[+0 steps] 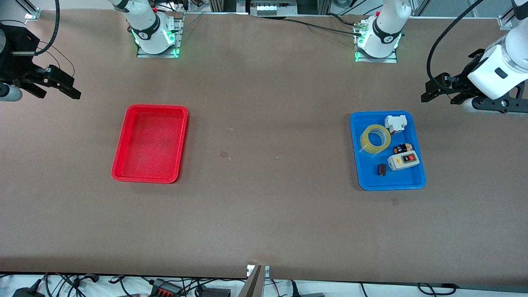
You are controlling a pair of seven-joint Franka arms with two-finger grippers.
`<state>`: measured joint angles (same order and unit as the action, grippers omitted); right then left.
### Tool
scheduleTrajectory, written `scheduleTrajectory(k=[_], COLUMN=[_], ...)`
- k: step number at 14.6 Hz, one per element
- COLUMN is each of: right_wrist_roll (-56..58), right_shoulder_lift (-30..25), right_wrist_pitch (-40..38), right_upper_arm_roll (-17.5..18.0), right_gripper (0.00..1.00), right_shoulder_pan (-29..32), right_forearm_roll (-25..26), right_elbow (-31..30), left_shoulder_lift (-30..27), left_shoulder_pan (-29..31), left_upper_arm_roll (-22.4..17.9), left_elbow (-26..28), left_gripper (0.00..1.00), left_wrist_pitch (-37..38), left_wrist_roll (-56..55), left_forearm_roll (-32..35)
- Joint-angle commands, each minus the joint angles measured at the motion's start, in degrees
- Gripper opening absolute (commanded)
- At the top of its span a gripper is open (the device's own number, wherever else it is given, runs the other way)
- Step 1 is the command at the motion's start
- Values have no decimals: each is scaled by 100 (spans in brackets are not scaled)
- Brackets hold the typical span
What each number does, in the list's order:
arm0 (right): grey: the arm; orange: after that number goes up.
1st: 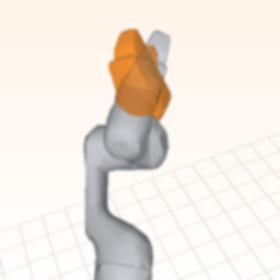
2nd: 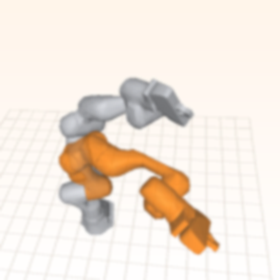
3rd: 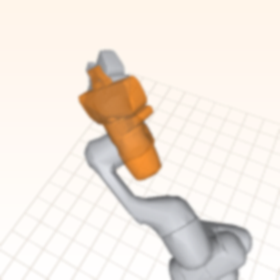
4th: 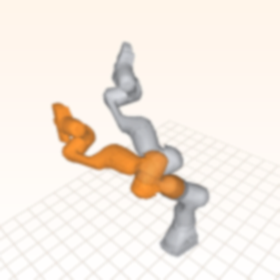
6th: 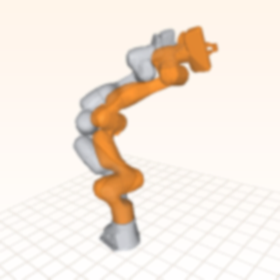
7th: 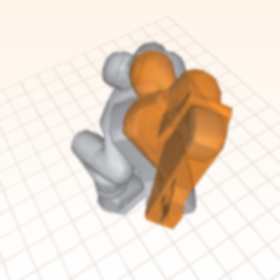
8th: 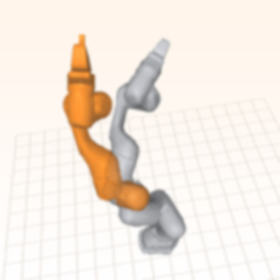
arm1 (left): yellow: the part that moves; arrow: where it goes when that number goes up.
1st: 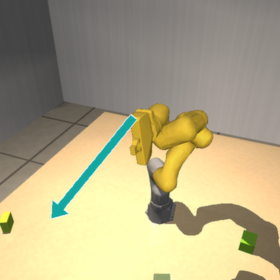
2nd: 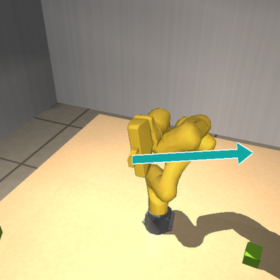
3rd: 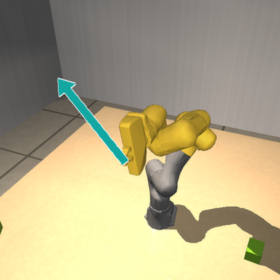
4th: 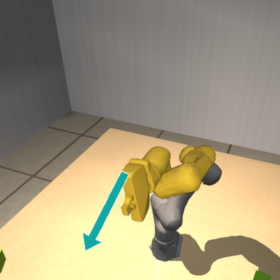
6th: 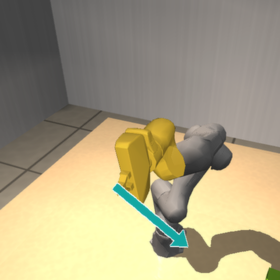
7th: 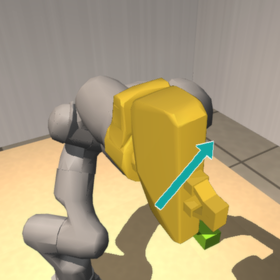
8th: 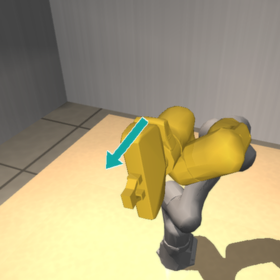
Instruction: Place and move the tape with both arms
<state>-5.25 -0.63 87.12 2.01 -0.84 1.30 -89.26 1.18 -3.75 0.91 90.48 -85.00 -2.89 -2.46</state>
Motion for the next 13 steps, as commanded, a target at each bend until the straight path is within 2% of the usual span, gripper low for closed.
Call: scheduleTrajectory(k=[1, 7, 13], right_wrist_roll=[121, 121, 112], right_shoulder_lift=[-130, -95, -86], right_wrist_pitch=[25, 16, -2], right_upper_arm_roll=[19, 19, 19], right_gripper=[98, 98, 98], right_shoulder_pan=[31, 31, 31], right_forearm_roll=[-60, -51, -60], right_elbow=[-101, -65, -83], left_shoulder_lift=[-65, 13, 724], left_shoulder_pan=[14, 6, 119], left_upper_arm_roll=[14, 14, -65], left_elbow=[-4, -83, -180], left_gripper=[100, 100, 100], left_wrist_pitch=[45, -25, -8], left_wrist_roll=[139, 131, 52], left_forearm_roll=[96, 78, 70])
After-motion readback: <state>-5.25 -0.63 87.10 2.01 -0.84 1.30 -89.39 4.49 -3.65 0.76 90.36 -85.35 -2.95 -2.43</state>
